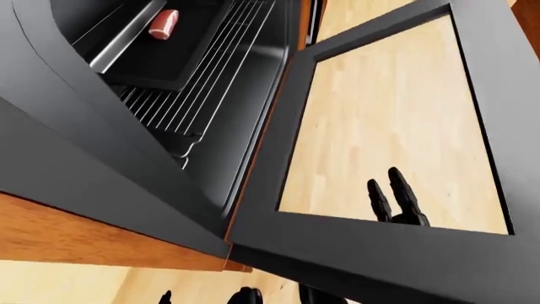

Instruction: Close the oven door.

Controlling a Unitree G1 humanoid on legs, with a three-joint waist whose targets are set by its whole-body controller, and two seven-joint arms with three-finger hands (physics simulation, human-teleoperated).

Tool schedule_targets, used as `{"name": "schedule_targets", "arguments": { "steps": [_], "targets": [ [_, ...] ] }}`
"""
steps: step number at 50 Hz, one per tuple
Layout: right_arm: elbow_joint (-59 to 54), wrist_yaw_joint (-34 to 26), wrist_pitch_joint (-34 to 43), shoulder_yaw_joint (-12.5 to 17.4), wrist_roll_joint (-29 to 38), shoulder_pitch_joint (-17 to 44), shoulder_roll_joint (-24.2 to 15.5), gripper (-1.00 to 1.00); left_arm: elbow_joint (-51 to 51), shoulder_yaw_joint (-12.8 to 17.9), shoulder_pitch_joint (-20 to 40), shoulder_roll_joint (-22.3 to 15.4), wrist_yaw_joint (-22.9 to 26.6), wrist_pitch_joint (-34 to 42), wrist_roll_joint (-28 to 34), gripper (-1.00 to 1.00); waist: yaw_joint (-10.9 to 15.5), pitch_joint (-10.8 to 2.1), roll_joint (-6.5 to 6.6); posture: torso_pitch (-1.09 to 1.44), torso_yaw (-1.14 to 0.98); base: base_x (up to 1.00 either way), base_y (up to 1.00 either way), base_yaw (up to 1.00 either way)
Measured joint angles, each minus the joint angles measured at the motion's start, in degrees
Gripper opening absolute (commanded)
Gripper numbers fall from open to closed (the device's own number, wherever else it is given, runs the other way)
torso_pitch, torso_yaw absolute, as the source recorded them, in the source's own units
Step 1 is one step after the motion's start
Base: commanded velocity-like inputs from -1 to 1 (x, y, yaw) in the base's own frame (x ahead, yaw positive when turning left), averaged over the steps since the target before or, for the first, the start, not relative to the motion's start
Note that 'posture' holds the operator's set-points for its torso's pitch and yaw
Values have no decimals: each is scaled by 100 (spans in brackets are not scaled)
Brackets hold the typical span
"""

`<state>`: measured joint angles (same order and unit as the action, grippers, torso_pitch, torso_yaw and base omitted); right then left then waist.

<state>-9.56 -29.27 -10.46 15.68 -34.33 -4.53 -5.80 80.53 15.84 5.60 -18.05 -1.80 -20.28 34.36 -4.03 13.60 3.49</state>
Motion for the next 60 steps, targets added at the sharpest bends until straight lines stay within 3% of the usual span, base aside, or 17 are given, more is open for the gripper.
{"name": "schedule_targets", "arguments": {
  "steps": [2, 5, 8, 15, 26, 37, 60],
  "targets": [
    [183, 83, 168, -11, 72, 74, -8, 100, 2, 0, -2, 0, -6, -1, 2, 100, 8, -15, -8, 33, 0, 0, 0, 0],
    [699, 373, 1071, -120, 437, 538, -384, 100, 13, -2, 4, 2, 5, 12, 6, 100, -21, 35, -7, 33, 0, 0, 0, 0],
    [961, 520, 1515, -122, 622, 948, -411, 100, -6, -2, 6, -6, 11, 13, 7, 100, 12, 14, -34, 33, 0, 0, 0, 0],
    [1020, 649, 1966, -208, 724, 1483, -497, 100, 22, -2, -21, 0, 22, 29, 7, 100, 110, -92, -128, 33, 0, 0, 0, 0],
    [795, 705, 2491, -363, 933, 2239, -658, 100, 17, 3, -16, -4, 26, 48, 4, 100, 202, -120, -211, 33, 0, 0, 0, 0],
    [53, 620, 2709, -572, 1171, 3332, -813, 100, 24, 1, -22, -2, 34, 59, 4, 100, 275, -139, -266, 33, 0, 0, 0, 0],
    [-3821, -24, 1718, -969, 2110, 5963, -704, 100, 20, 4, -16, 2, 69, 79, -4, 100, 253, -76, -222, 33, 0, 0, 0, 0]
  ]
}}
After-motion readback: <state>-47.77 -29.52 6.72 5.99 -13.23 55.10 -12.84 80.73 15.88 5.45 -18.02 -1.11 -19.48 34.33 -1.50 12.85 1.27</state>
